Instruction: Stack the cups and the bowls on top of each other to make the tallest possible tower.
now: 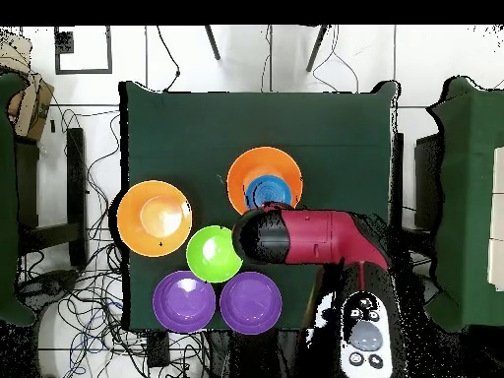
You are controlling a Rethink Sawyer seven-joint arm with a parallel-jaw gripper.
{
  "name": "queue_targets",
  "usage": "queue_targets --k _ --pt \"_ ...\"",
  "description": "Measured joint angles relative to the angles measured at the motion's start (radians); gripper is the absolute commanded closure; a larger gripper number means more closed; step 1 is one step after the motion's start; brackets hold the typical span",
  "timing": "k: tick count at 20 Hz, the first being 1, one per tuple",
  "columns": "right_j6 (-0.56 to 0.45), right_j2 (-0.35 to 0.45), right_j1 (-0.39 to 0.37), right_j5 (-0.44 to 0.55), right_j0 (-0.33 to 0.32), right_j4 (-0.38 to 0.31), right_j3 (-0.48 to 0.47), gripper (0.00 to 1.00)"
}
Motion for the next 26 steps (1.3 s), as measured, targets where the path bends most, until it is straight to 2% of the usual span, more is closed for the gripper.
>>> queue_targets --k 8,13,16,17,26 --pt "0.0 0.037 -0.014 -0.003 -0.057 0.0 0.032 0.0" --pt "0.0 0.06 -0.022 -0.034 -0.097 -0.026 0.056 0.0" --pt "0.0 0.08 -0.022 -0.069 -0.136 -0.051 0.077 0.0" --pt "0.0 0.095 -0.021 -0.092 -0.169 -0.067 0.094 0.0" --pt "0.0 0.148 -0.011 -0.145 -0.282 -0.143 0.134 0.0"
